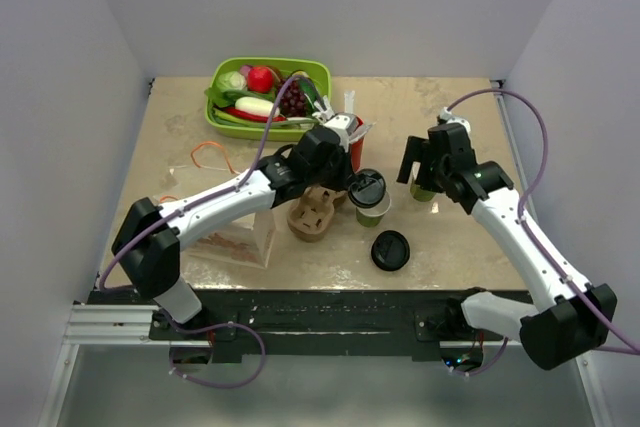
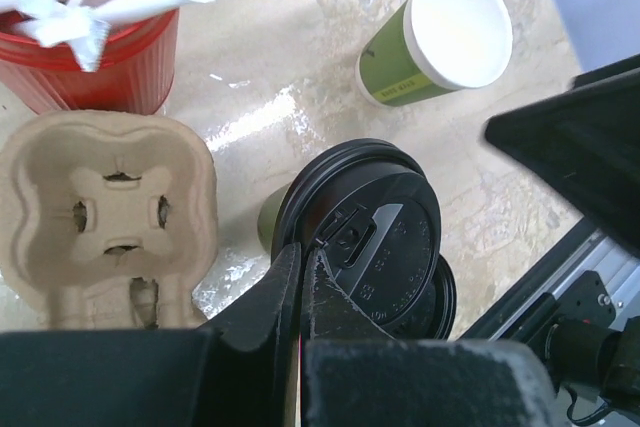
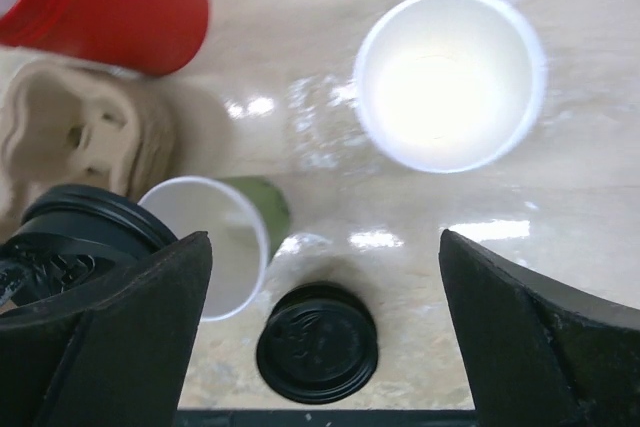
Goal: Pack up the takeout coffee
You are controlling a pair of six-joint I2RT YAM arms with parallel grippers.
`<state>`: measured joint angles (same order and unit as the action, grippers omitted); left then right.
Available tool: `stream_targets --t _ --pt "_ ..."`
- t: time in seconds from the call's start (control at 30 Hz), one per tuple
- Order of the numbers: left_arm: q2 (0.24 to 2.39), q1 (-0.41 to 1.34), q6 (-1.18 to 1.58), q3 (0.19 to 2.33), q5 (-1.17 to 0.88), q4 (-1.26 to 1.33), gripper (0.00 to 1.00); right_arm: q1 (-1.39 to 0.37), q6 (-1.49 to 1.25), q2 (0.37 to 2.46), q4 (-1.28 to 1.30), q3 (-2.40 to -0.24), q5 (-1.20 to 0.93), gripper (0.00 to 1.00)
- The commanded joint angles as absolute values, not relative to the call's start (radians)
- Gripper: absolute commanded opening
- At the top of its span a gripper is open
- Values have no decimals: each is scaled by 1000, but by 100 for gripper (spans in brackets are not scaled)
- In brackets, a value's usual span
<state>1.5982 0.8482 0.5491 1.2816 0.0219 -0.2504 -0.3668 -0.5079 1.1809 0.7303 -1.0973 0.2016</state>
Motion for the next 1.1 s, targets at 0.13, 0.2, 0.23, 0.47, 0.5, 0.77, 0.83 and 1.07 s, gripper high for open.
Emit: stream_targets --t 0.13,0.2,0.23,0.47,0.5,0.77,0.83,1.07 --pt "1686 859 537 1382 -47 -301 0 -353 -492 1103 706 -1077 307 98" --pt "1692 859 543 1385 -75 -293 0 -353 -479 1111 681 -1068 263 98" --pt "1700 859 548 1388 -80 -291 0 -353 -471 1117 677 -1063 227 98" --pt "1736 859 557 1417 -101 -310 0 -351 -453 1167 634 -1052 59 96" --pt "1740 859 557 1417 -103 -304 0 -351 -451 1178 627 -1052 45 96" --pt "1766 859 551 1431 -93 -319 0 -353 -434 1207 607 -1043 -38 95" --pt "1776 859 551 1439 -100 -321 0 -353 -434 1226 606 -1039 -70 95" --pt "1792 857 552 1448 -68 -341 0 -351 -422 1270 604 -1029 -132 90"
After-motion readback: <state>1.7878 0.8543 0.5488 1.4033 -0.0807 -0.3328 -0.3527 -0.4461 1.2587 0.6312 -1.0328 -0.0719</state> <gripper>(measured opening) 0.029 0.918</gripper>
